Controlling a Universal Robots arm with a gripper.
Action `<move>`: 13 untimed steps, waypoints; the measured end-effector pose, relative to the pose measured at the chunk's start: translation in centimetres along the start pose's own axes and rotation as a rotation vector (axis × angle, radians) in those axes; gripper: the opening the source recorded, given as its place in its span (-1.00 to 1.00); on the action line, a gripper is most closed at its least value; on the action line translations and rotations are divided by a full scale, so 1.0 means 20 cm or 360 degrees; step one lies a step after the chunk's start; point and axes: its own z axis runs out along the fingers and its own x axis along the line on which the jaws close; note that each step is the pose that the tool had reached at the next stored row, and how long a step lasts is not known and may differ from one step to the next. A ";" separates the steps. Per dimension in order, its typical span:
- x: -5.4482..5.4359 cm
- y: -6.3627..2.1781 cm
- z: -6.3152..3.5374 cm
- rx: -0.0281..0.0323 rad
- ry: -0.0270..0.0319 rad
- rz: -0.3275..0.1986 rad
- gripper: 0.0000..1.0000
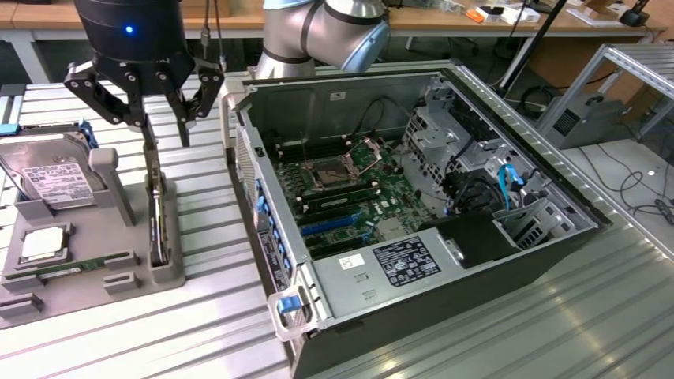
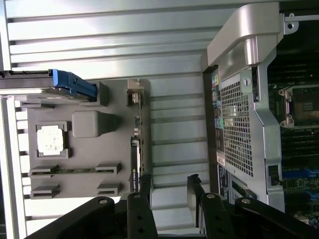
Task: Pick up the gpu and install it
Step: 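Pick up the gpu and move the gpu toward the slot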
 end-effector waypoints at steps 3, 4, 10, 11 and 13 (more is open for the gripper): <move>0.00 0.000 0.003 0.00000 0.00000 0.0000 -0.16; 0.00 0.000 0.004 0.00000 -0.00001 0.0000 -0.16; 0.00 -0.001 0.009 0.00001 0.00000 0.0000 -0.16; 0.00 -0.001 0.010 0.00000 0.00000 0.0000 -0.16; 0.00 -0.001 0.011 0.00001 0.00000 0.0000 -0.16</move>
